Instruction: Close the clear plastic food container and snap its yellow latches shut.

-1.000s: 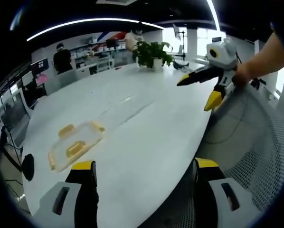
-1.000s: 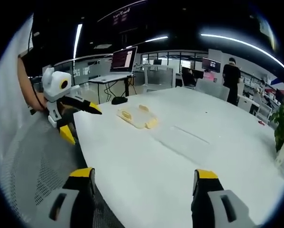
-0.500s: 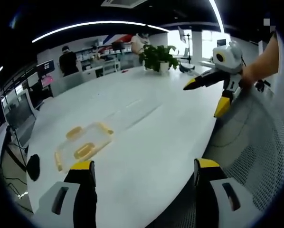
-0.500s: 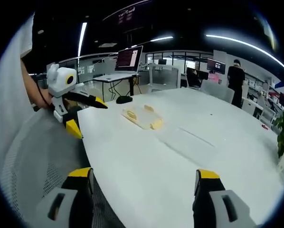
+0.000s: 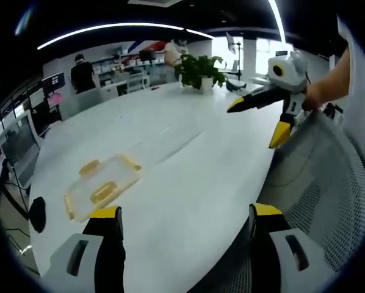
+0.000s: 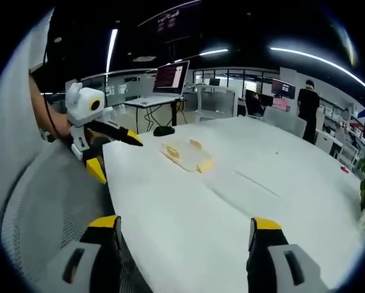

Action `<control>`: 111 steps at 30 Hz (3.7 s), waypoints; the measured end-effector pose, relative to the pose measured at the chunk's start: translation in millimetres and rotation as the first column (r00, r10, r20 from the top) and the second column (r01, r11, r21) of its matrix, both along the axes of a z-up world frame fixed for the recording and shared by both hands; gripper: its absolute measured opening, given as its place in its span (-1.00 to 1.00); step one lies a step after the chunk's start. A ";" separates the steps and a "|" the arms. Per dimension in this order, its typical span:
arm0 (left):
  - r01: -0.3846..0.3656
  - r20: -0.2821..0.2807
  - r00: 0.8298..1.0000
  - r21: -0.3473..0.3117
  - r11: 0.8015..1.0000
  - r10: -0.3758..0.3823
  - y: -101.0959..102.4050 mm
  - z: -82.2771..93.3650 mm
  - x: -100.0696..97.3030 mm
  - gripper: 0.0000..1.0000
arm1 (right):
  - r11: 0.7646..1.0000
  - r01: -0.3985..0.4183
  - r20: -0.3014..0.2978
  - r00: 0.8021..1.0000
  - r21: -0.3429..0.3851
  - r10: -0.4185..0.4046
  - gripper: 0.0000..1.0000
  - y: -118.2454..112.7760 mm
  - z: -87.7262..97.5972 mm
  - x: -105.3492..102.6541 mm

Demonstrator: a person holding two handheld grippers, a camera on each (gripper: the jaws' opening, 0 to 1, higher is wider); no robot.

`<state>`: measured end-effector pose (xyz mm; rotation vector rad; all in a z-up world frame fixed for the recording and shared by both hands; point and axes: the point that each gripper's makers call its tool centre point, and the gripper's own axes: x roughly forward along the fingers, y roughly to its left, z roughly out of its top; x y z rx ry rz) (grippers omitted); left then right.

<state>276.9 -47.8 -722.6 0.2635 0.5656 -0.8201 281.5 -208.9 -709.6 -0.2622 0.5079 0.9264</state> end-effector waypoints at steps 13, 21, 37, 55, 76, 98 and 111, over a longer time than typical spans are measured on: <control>0.021 0.021 1.000 -0.003 1.000 -0.021 3.7 4.3 16.8 0.63 | 0.999 -0.025 -0.002 1.000 0.039 0.025 0.70 23.0 6.6 19.3; 0.004 0.024 1.000 -0.015 1.000 -0.003 6.7 3.6 28.4 0.62 | 0.998 -0.045 0.006 0.999 0.052 0.044 0.69 39.5 13.9 34.5; -0.018 0.031 0.999 0.002 1.000 0.018 20.6 2.2 49.5 0.60 | 0.988 -0.145 0.023 0.989 0.056 0.144 0.69 77.8 17.4 51.6; 0.002 0.025 1.000 0.009 1.000 -0.003 15.9 -1.2 61.6 0.59 | 0.978 -0.207 0.011 0.978 0.026 0.206 0.67 93.0 10.4 67.6; 0.032 0.029 0.999 0.043 0.999 -0.034 44.7 -3.4 88.1 0.59 | 0.963 -0.269 -0.016 0.963 -0.011 0.269 0.65 108.8 -5.3 91.3; 0.054 0.021 0.998 0.088 0.995 -0.056 79.6 -8.2 119.0 0.57 | 0.939 -0.332 -0.037 0.943 -0.083 0.330 0.63 107.6 -17.4 121.4; 0.113 0.003 0.993 0.143 0.983 -0.115 99.4 -11.2 128.1 0.52 | 0.902 -0.412 -0.056 0.911 -0.131 0.408 0.62 114.5 -21.9 127.5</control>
